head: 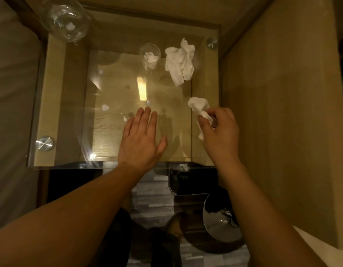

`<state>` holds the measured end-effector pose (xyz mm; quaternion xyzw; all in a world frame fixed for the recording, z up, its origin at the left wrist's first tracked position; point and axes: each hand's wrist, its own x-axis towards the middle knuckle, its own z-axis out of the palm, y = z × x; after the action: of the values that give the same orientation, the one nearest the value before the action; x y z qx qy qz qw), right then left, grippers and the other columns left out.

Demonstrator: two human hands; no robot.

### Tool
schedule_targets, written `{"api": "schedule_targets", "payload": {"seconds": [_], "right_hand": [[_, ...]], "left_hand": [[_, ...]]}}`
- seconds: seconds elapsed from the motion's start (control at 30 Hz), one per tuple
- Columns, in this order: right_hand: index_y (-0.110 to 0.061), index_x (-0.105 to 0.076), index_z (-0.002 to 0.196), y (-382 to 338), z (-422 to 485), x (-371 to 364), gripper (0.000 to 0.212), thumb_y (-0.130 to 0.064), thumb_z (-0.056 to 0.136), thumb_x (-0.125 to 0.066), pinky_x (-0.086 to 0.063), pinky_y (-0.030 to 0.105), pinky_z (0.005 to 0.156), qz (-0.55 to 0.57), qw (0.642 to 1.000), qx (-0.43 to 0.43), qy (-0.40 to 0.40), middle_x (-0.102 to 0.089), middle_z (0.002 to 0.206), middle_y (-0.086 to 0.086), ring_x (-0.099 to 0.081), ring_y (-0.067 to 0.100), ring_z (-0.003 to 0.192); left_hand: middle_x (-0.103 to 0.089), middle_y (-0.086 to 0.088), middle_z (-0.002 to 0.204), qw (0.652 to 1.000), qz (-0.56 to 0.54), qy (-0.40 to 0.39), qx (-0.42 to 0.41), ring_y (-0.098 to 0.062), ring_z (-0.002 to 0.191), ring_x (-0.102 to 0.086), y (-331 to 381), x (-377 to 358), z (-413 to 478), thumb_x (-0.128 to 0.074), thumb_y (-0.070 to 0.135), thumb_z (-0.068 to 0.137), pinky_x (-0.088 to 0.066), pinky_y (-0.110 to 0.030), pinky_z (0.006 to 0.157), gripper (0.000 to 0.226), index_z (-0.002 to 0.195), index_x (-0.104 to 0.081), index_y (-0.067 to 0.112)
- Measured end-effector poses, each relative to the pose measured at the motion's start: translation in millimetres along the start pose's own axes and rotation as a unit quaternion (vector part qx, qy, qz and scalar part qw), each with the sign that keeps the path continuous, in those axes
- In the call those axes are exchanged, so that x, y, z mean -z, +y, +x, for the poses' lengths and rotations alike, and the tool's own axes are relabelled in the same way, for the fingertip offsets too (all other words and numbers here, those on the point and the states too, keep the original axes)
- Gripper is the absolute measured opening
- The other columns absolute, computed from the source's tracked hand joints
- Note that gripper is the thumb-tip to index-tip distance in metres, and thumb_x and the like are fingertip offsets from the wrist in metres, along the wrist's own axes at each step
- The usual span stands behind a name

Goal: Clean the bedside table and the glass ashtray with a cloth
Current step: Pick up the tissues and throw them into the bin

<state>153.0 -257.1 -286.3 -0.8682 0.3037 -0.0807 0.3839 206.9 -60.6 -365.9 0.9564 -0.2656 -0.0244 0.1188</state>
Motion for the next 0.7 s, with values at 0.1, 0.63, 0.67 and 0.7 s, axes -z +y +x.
{"api": "schedule_targets", "payload": {"seconds": [0.1,0.63,0.67,0.7], "right_hand": [[-0.024,-0.068,0.106,18,-50,27,0.009,-0.020,0.098,-0.070,-0.046,0.007,0.077,0.034,0.998,-0.043,0.023,-0.055,0.109,-0.011,-0.059,-0.001,0.096],[-0.016,-0.068,0.133,157,-159,-29,0.038,-0.018,0.095,-0.068,-0.045,0.047,0.099,-0.232,0.945,-0.061,-0.224,-0.059,0.137,0.016,-0.049,0.041,0.126],[-0.021,-0.064,0.138,167,-155,-33,0.042,-0.023,0.096,-0.066,-0.040,0.047,0.103,-0.259,0.931,-0.063,-0.251,-0.053,0.147,0.012,-0.042,0.039,0.135],[-0.027,-0.059,0.142,176,-151,-36,0.046,-0.028,0.096,-0.065,-0.035,0.048,0.106,-0.279,0.918,-0.065,-0.273,-0.045,0.155,0.007,-0.034,0.036,0.143]], "left_hand": [[-0.035,-0.019,0.166,1.000,-0.006,0.010,-0.004,-0.031,0.157,-0.026,0,-1,0,-0.041,0.052,0.104,-0.020,-0.049,0.127,0.071,0.157,-0.038,0.005],[-0.029,-0.013,0.170,1.000,-0.003,0.001,0.018,-0.028,0.159,-0.019,3,-4,-3,-0.037,0.057,0.104,-0.014,-0.048,0.128,0.072,0.160,-0.031,0.013],[-0.029,-0.013,0.170,1.000,0.000,-0.002,0.020,-0.027,0.159,-0.018,3,-3,-3,-0.037,0.057,0.104,-0.014,-0.047,0.128,0.072,0.161,-0.031,0.013],[-0.028,-0.012,0.170,1.000,0.002,-0.004,0.022,-0.027,0.160,-0.018,3,-3,-3,-0.036,0.058,0.104,-0.013,-0.047,0.128,0.073,0.161,-0.031,0.014]]}}
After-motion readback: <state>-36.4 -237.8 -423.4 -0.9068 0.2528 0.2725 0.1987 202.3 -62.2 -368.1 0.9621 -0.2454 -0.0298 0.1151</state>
